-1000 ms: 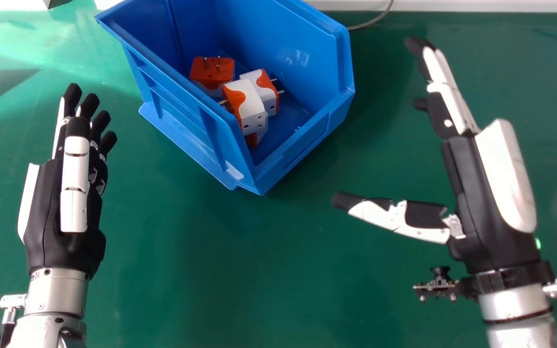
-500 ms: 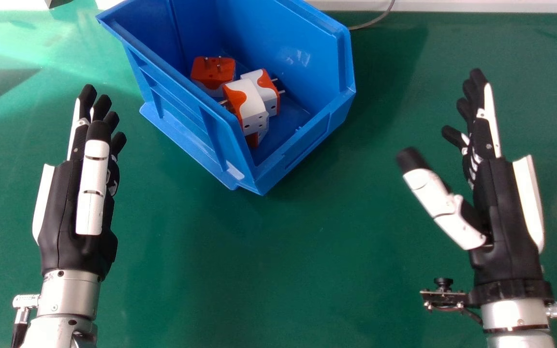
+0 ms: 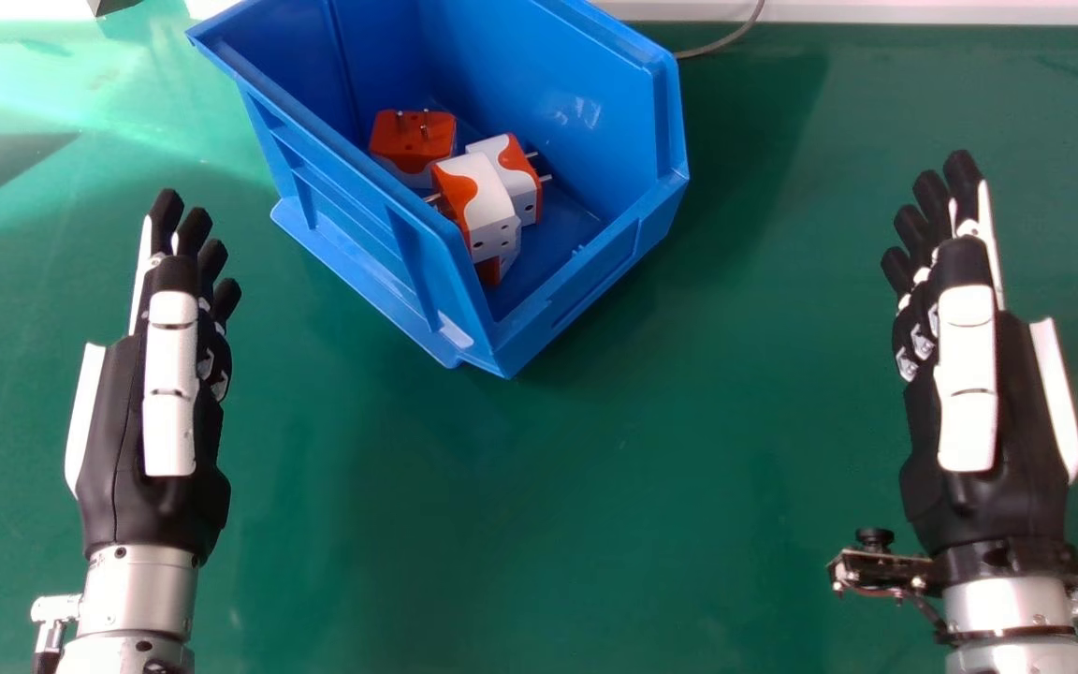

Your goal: Pick all objects and put in blue box

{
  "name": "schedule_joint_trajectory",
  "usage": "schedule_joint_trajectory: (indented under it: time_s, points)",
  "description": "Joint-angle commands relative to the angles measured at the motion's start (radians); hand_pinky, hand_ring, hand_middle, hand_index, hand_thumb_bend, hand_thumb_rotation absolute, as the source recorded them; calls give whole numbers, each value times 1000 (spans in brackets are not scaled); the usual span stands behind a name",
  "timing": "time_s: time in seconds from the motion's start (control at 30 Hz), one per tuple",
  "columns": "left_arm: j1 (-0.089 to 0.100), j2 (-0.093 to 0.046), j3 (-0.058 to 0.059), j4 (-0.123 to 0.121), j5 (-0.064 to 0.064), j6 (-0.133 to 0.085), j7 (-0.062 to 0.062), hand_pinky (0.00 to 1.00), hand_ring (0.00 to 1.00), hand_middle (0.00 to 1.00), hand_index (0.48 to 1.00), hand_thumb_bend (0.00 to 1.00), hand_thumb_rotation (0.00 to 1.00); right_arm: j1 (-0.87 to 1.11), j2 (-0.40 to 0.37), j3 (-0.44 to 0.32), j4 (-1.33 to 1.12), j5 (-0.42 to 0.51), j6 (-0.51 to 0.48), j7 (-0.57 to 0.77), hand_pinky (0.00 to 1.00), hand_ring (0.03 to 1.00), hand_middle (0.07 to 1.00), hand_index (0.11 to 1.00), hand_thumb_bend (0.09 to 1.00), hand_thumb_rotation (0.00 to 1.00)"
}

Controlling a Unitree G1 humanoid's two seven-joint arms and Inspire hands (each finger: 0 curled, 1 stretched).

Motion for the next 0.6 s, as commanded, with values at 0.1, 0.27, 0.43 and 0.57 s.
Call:
schedule_joint_trajectory:
  time_s: [0.1,0.27,0.43,0.57]
  points:
    - [11,-4,2,-23,-14,-28,-5,999,997,999,1000,456,1000,-12,12,-24,-18,16,-7,20,1000,1000,1000,1000,369,1000]
    - [8,-14,-5,-22,-12,-32,4,1000,1000,1000,1000,446,1000,-30,14,-39,-10,11,2,33,1000,1000,1000,1000,373,1000]
    - [-2,-37,-6,-16,-19,-26,19,1000,1000,1000,1000,417,1000,-27,17,-47,-26,13,18,37,1000,1000,1000,1000,359,1000]
    - [-8,-50,-10,-8,-21,-31,19,1000,1000,998,1000,401,1000,-31,19,-55,-19,27,15,53,1000,1000,1000,1000,353,1000]
